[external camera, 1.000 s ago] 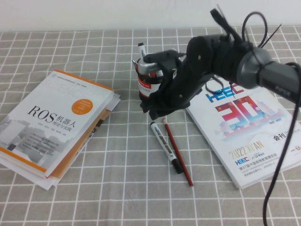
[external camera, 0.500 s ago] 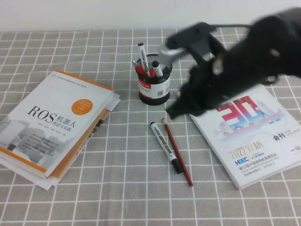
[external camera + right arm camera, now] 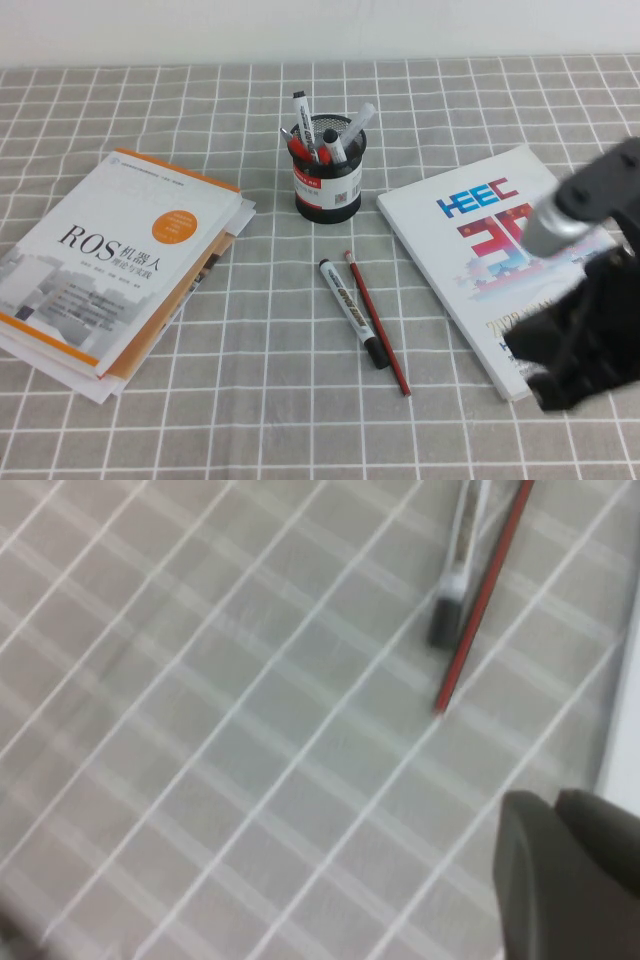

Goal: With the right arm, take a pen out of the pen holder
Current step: 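Take a marker out of the pen holder and lay it on the table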

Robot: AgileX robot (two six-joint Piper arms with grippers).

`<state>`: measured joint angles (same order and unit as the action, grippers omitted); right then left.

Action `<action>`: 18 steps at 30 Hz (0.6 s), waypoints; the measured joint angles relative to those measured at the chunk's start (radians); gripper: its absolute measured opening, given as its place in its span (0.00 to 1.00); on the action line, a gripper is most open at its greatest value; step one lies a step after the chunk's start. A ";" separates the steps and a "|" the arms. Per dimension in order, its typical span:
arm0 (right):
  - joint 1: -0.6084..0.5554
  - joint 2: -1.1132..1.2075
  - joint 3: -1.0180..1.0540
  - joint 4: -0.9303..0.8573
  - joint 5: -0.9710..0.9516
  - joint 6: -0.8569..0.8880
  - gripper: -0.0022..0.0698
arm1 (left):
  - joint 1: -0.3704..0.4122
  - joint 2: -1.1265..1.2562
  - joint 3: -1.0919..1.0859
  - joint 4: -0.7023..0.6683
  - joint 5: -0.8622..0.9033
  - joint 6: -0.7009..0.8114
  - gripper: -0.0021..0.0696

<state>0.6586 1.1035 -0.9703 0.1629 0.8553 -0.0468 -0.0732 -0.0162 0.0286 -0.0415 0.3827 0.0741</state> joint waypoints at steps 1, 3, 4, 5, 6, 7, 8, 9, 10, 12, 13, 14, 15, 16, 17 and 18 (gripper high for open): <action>0.000 -0.023 0.014 0.011 0.022 0.000 0.01 | 0.000 0.000 0.000 0.000 0.000 0.000 0.02; 0.000 -0.058 0.026 0.016 0.078 0.000 0.01 | 0.000 0.000 0.000 0.000 0.000 0.000 0.02; 0.000 -0.071 0.029 0.012 0.110 0.000 0.01 | 0.000 0.000 0.000 0.000 0.000 0.000 0.02; 0.000 -0.077 0.030 0.002 0.145 0.000 0.01 | 0.000 0.000 0.000 0.000 0.000 0.000 0.02; 0.000 -0.085 0.030 -0.005 0.178 0.000 0.01 | 0.000 0.000 0.000 0.000 0.000 0.000 0.02; 0.000 -0.090 0.030 -0.014 0.205 0.000 0.01 | 0.000 0.000 0.000 0.000 0.000 0.000 0.02; 0.000 -0.091 0.030 -0.022 0.226 0.000 0.01 | 0.000 0.000 0.000 0.000 0.000 0.000 0.02; 0.000 -0.091 0.030 -0.027 0.236 0.000 0.01 | 0.000 0.000 0.000 0.000 0.000 0.000 0.02; 0.000 -0.091 0.030 -0.037 0.240 0.000 0.01 | 0.000 0.000 0.000 0.000 0.000 0.000 0.02; 0.000 -0.091 0.030 -0.055 0.240 0.000 0.01 | 0.000 0.000 0.000 0.000 0.000 0.000 0.02; 0.000 -0.091 0.031 -0.066 0.240 0.000 0.01 | 0.000 0.000 0.000 0.000 0.000 0.000 0.02; 0.000 -0.091 0.033 -0.074 0.234 0.000 0.01 | 0.000 0.000 0.000 0.000 0.000 0.000 0.02; 0.000 -0.091 0.039 -0.085 0.224 0.000 0.01 | 0.000 0.000 0.000 0.000 0.000 0.000 0.02; 0.000 -0.093 0.053 -0.097 0.204 0.000 0.01 | 0.000 0.000 0.000 0.000 0.000 0.000 0.02; 0.000 -0.095 0.071 -0.109 0.177 0.000 0.01 | 0.000 0.000 0.000 0.000 0.000 0.000 0.02; -0.004 -0.104 0.090 -0.119 0.149 0.000 0.01 | 0.000 0.000 0.000 0.000 0.000 0.000 0.02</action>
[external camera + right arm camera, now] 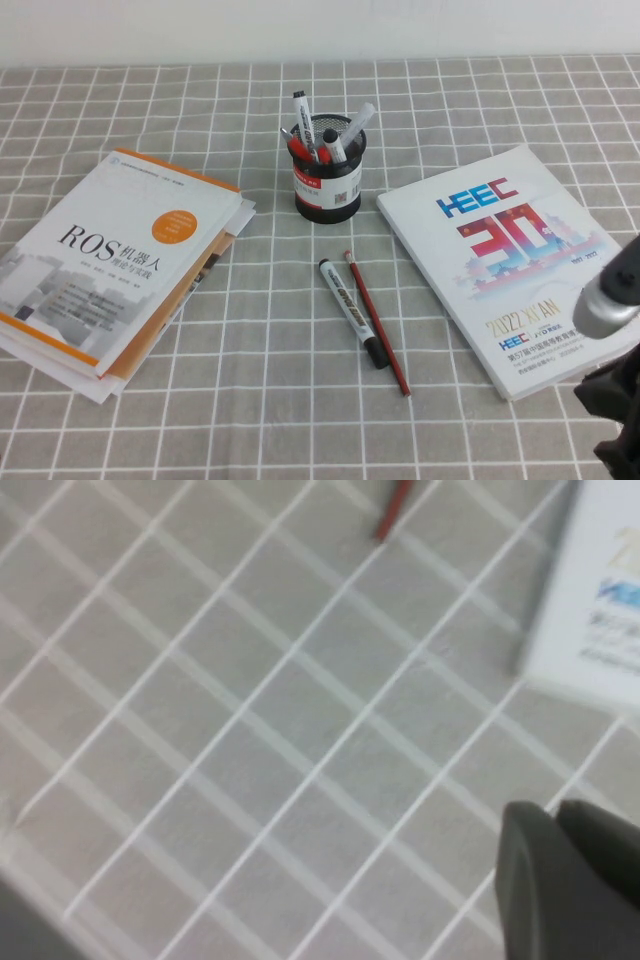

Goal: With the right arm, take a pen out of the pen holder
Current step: 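Take a marker out of the pen holder and lay it on the table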

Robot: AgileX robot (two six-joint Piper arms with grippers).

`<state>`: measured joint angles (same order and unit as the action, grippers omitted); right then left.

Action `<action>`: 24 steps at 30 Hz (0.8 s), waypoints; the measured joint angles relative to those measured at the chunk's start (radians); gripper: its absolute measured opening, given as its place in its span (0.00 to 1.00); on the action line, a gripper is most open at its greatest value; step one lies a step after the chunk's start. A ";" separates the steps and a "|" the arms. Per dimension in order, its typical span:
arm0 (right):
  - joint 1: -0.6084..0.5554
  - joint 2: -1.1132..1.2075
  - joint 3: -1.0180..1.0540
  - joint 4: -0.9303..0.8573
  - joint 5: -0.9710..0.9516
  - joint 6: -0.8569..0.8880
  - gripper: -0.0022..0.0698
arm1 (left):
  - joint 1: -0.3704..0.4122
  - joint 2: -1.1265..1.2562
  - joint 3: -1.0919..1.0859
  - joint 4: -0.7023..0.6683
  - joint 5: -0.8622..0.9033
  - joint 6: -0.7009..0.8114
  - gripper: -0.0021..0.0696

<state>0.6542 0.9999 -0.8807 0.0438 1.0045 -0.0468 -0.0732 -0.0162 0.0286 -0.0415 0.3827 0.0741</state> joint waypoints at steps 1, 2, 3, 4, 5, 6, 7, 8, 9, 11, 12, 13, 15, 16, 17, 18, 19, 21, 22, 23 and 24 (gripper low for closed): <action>-0.010 -0.017 0.030 -0.007 -0.042 -0.002 0.01 | 0.000 0.000 0.000 0.000 0.000 0.000 0.02; -0.025 -0.043 0.065 -0.014 -0.091 -0.004 0.01 | 0.000 0.000 0.000 0.000 0.000 0.000 0.02; -0.043 -0.076 0.108 -0.018 -0.134 -0.008 0.01 | 0.000 0.000 0.000 0.000 0.000 0.000 0.02; -0.071 -0.116 0.155 -0.018 -0.187 -0.018 0.01 | 0.000 0.000 0.000 0.000 0.000 0.000 0.02; -0.106 -0.160 0.207 -0.015 -0.244 -0.032 0.01 | 0.000 0.000 0.000 0.000 0.000 0.000 0.02; -0.144 -0.196 0.251 -0.007 -0.290 -0.048 0.01 | 0.000 0.000 0.000 0.000 0.000 0.000 0.02; -0.184 -0.243 0.310 0.000 -0.349 -0.061 0.01 | 0.000 0.000 0.000 0.000 0.000 0.000 0.02; -0.225 -0.291 0.369 0.002 -0.408 -0.071 0.01 | 0.000 0.000 0.000 0.000 0.000 0.000 0.02; -0.256 -0.331 0.416 0.004 -0.468 -0.076 0.01 | 0.000 0.000 0.000 0.000 0.000 0.000 0.02; -0.327 -0.431 0.531 0.014 -0.585 -0.083 0.01 | 0.000 0.000 0.000 0.000 0.000 0.000 0.02; -0.353 -0.472 0.585 0.021 -0.626 -0.085 0.01 | 0.000 0.000 0.000 0.000 0.000 0.000 0.02; -0.381 -0.524 0.636 0.029 -0.674 -0.085 0.01 | 0.000 0.000 0.000 0.000 0.000 0.000 0.02; -0.430 -0.629 0.718 0.034 -0.741 -0.085 0.01 | 0.000 0.000 0.000 0.000 0.000 0.000 0.02; -0.451 -0.677 0.758 0.038 -0.767 -0.087 0.01 | 0.000 0.000 0.000 0.000 0.000 0.000 0.02; -0.469 -0.723 0.796 0.040 -0.790 -0.087 0.01 | 0.000 0.000 0.000 0.000 0.000 0.000 0.02; -0.481 -0.757 0.823 0.042 -0.807 -0.087 0.01 | 0.000 0.000 0.000 0.000 0.000 0.000 0.02; -0.493 -0.796 0.853 0.047 -0.818 -0.087 0.01 | 0.000 0.000 0.000 0.000 0.000 0.000 0.02; -0.503 -0.860 0.895 0.055 -0.825 -0.087 0.01 | 0.000 0.000 0.000 0.000 0.000 0.000 0.02; -0.503 -0.891 0.903 0.059 -0.827 -0.087 0.01 | 0.000 0.000 0.000 0.000 0.000 0.000 0.02; -0.503 -0.920 0.905 0.064 -0.826 -0.087 0.01 | 0.000 0.000 0.000 0.000 0.000 0.000 0.02; -0.503 -0.946 0.907 0.066 -0.823 -0.087 0.01 | 0.000 0.000 0.000 0.000 0.000 0.000 0.02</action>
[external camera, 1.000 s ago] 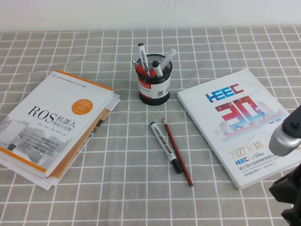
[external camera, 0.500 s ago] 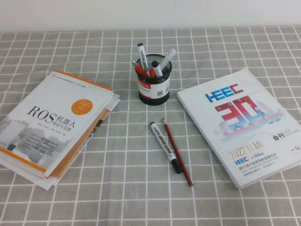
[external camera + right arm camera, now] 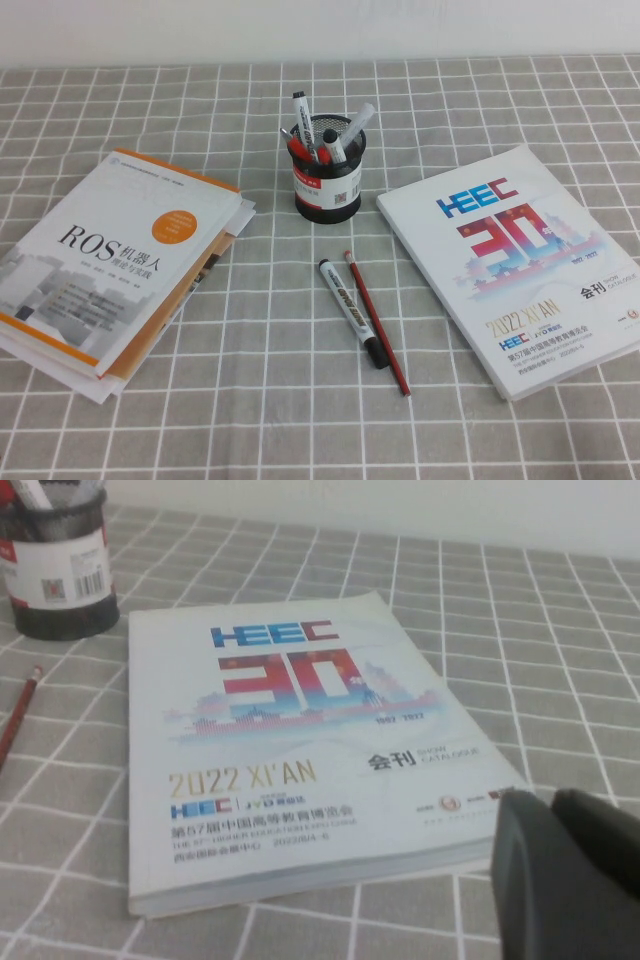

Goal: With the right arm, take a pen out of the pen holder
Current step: 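Take a marker out of the pen holder and lay it on the table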

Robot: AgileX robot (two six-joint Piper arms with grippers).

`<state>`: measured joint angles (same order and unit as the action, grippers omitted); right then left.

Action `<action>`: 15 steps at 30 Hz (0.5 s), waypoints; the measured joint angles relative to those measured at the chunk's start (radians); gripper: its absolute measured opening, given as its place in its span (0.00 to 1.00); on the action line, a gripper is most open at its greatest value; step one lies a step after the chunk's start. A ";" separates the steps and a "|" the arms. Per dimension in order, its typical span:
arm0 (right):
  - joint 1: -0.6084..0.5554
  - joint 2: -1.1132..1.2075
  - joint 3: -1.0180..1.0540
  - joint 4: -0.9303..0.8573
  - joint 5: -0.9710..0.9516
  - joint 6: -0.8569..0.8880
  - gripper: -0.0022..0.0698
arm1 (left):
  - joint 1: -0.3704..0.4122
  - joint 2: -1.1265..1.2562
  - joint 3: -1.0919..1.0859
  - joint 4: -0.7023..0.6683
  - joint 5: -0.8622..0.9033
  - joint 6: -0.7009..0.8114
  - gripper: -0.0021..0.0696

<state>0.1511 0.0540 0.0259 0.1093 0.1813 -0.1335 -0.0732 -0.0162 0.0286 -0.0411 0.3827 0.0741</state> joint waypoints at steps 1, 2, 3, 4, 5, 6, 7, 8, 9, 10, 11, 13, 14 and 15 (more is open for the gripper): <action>0.000 -0.023 0.000 0.004 0.009 0.000 0.01 | 0.000 0.000 0.000 0.000 0.000 0.000 0.02; 0.000 -0.043 0.000 0.004 0.019 0.000 0.01 | 0.000 0.000 0.000 0.000 0.000 0.000 0.02; 0.000 -0.053 0.000 0.006 0.030 0.000 0.01 | 0.000 0.000 0.000 0.000 0.000 0.000 0.02; 0.000 -0.060 0.000 0.006 0.044 0.000 0.01 | 0.000 0.000 0.000 0.000 0.000 0.000 0.02; 0.000 -0.061 0.000 0.008 0.060 0.000 0.01 | 0.000 0.000 0.000 0.000 0.000 0.000 0.02; 0.000 -0.061 0.000 0.008 0.073 0.000 0.01 | 0.000 0.000 0.000 0.000 0.000 0.000 0.02; 0.000 -0.061 0.001 0.008 0.096 0.000 0.01 | 0.000 0.000 0.000 0.000 0.000 0.000 0.02; 0.000 -0.061 0.001 0.008 0.112 0.000 0.01 | 0.000 0.000 0.000 0.000 0.000 0.000 0.02; 0.000 -0.061 0.001 0.008 0.127 0.000 0.01 | 0.000 0.000 0.000 0.000 0.000 0.000 0.02; 0.000 -0.061 0.001 0.011 0.146 0.000 0.01 | 0.000 0.000 0.000 0.000 0.000 0.000 0.02; 0.000 -0.061 0.001 0.010 0.167 0.000 0.01 | 0.000 0.000 0.000 0.000 0.000 0.000 0.02; 0.000 -0.061 0.001 0.010 0.187 0.000 0.01 | 0.000 0.000 0.000 0.000 0.000 0.000 0.02; 0.000 -0.061 0.001 0.011 0.192 0.000 0.01 | 0.000 0.000 0.000 0.000 0.000 0.000 0.02; 0.000 -0.061 0.001 0.015 0.194 0.000 0.01 | 0.000 0.000 0.000 0.000 0.000 0.000 0.02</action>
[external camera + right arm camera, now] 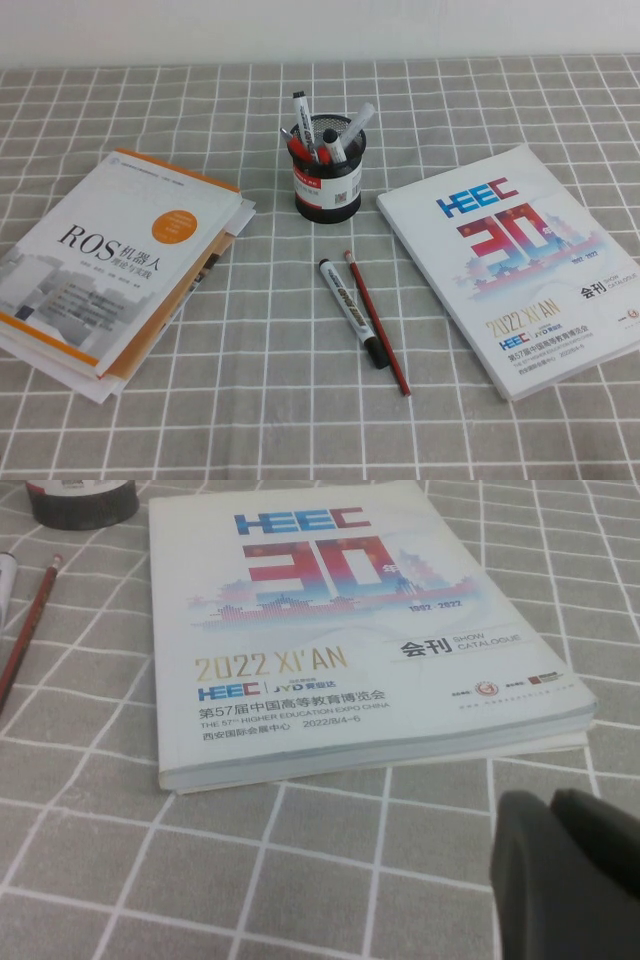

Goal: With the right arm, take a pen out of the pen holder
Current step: 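Take a marker out of the pen holder and lay it on the table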

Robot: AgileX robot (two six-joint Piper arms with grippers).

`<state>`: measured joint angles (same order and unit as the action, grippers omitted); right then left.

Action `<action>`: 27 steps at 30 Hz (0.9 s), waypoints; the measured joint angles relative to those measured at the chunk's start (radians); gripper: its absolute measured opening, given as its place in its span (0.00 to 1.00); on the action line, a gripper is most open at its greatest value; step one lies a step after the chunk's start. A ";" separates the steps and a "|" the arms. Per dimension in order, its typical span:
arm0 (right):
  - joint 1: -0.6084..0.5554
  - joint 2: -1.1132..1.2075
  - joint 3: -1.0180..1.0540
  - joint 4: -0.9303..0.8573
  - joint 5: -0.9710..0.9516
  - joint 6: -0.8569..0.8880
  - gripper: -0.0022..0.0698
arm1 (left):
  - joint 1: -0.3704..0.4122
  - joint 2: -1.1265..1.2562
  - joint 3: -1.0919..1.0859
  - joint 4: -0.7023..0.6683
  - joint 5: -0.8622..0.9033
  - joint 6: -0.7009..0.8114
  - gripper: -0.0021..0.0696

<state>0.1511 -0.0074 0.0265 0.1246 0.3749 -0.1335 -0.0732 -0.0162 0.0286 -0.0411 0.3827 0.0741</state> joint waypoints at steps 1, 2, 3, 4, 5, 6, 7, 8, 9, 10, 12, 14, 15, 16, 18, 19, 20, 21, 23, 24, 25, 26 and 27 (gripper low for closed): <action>0.000 0.000 0.000 0.000 0.002 0.000 0.01 | 0.000 0.000 0.000 0.000 0.000 0.000 0.02; 0.000 0.000 0.000 0.003 0.003 0.000 0.01 | 0.000 0.000 0.000 0.000 0.000 0.000 0.02; 0.000 0.000 0.000 0.003 0.003 0.000 0.01 | 0.000 0.000 0.000 0.000 0.000 0.000 0.02; 0.000 0.000 0.000 0.005 0.003 0.000 0.01 | 0.000 0.000 0.000 0.002 0.000 0.000 0.02; 0.000 0.000 0.000 0.005 0.003 0.000 0.01 | 0.000 0.000 0.000 0.002 0.000 0.000 0.02; 0.000 0.000 0.000 0.005 0.003 0.000 0.01 | 0.000 0.000 0.000 0.002 0.000 0.000 0.02; 0.000 0.000 0.000 0.007 0.003 0.000 0.01 | 0.000 0.000 0.000 0.002 0.000 0.000 0.02; 0.000 0.000 0.000 0.007 0.003 0.000 0.01 | 0.000 0.000 0.000 0.002 0.000 0.000 0.02; 0.000 0.000 0.000 0.007 0.003 0.000 0.01 | 0.000 0.000 0.000 0.002 0.000 0.000 0.02; 0.000 0.000 0.000 0.009 0.003 0.000 0.01 | 0.000 0.000 0.000 0.002 0.000 0.000 0.02; 0.000 0.000 0.000 0.010 0.003 0.000 0.01 | 0.000 0.000 0.000 0.002 0.000 0.000 0.02; 0.000 0.000 0.000 0.011 0.003 0.000 0.01 | 0.000 0.000 0.000 0.002 0.000 0.000 0.02; 0.000 0.000 0.000 0.011 0.003 0.000 0.01 | 0.000 0.000 0.000 0.002 0.000 0.000 0.02; 0.000 0.000 0.000 0.011 0.003 0.000 0.01 | 0.000 0.000 0.000 0.002 0.000 0.000 0.02; 0.000 0.000 0.000 0.011 0.003 0.000 0.01 | 0.000 0.000 0.000 0.002 0.000 0.000 0.02; 0.000 0.000 0.000 0.011 0.003 0.000 0.01 | 0.000 0.000 0.000 0.002 0.000 0.000 0.02; 0.000 0.000 0.000 0.011 0.003 0.000 0.01 | 0.000 0.000 0.000 0.002 0.000 0.000 0.02; 0.000 0.000 0.000 0.011 0.003 0.000 0.01 | 0.000 0.000 0.000 0.002 0.000 0.000 0.02; 0.000 0.000 0.000 0.011 0.003 0.000 0.01 | 0.000 0.000 0.000 0.002 0.000 0.000 0.02; 0.000 0.000 0.000 0.011 0.003 0.000 0.01 | 0.000 0.000 0.000 0.002 0.000 0.000 0.02; 0.000 0.000 0.000 0.011 0.003 0.000 0.01 | 0.000 0.000 0.000 0.002 0.000 0.000 0.02; 0.000 0.000 0.000 0.011 0.003 0.000 0.01 | 0.000 0.000 0.000 0.002 0.000 0.000 0.02; 0.000 0.000 0.000 0.011 0.003 0.000 0.01 | 0.000 0.000 0.000 0.002 0.000 0.000 0.02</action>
<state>0.1511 -0.0074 0.0265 0.1358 0.3781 -0.1335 -0.0732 -0.0162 0.0286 -0.0394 0.3827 0.0741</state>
